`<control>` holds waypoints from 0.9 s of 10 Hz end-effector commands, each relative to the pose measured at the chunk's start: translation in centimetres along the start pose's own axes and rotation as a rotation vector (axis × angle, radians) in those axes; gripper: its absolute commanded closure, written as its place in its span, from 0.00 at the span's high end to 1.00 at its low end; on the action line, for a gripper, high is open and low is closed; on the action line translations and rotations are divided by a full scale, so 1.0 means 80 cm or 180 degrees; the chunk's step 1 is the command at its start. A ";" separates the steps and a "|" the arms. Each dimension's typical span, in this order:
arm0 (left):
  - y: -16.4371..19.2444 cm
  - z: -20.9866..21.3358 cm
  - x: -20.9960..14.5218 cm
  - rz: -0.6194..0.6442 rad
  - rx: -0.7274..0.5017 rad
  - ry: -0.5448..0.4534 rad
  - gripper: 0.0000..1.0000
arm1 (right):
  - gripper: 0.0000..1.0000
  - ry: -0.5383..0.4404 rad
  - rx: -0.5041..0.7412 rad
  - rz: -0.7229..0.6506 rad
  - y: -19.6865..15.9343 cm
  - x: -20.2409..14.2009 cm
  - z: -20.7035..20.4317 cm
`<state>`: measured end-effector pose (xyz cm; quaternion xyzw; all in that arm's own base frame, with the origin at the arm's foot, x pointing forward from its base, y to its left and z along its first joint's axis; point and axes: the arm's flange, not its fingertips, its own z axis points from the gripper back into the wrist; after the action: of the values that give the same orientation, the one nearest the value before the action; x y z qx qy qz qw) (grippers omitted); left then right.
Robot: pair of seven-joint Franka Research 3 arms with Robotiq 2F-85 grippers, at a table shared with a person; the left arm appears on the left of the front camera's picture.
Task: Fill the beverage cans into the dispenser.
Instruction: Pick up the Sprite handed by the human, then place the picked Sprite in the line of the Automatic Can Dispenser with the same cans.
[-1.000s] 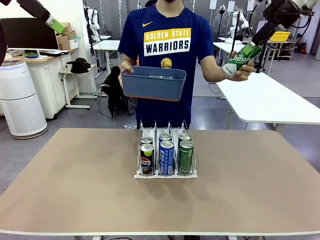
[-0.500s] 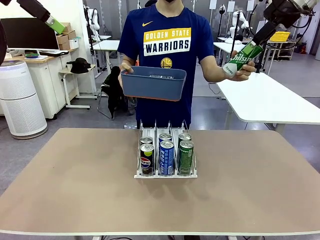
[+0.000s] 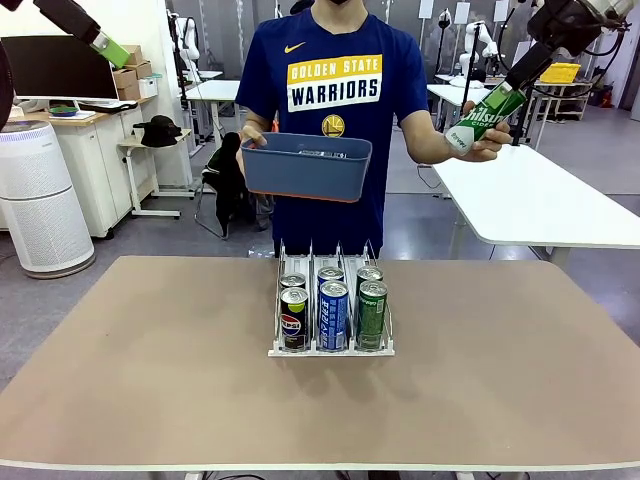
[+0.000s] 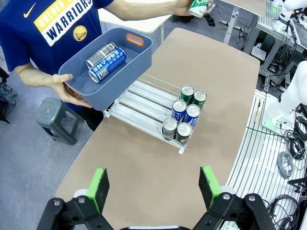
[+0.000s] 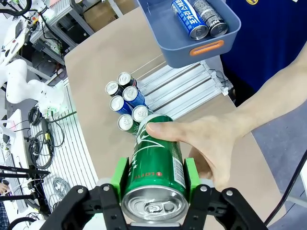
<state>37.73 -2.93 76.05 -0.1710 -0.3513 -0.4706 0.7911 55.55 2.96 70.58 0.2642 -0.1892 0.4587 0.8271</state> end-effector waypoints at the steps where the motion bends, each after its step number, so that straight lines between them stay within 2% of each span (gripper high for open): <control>1: -0.001 0.000 -0.001 0.0021 0.0007 0.0039 1.00 | 0.00 0.0000 0.0005 -0.0001 0.000 0.000 0.000; 9: -0.001 0.000 -0.001 0.0021 0.0007 0.0039 1.00 | 0.00 0.0000 0.0005 -0.0001 0.000 0.000 0.000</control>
<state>37.73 -2.93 76.05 -0.1710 -0.3513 -0.4706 0.7911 55.58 2.95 70.44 0.2644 -0.1875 0.4584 0.8275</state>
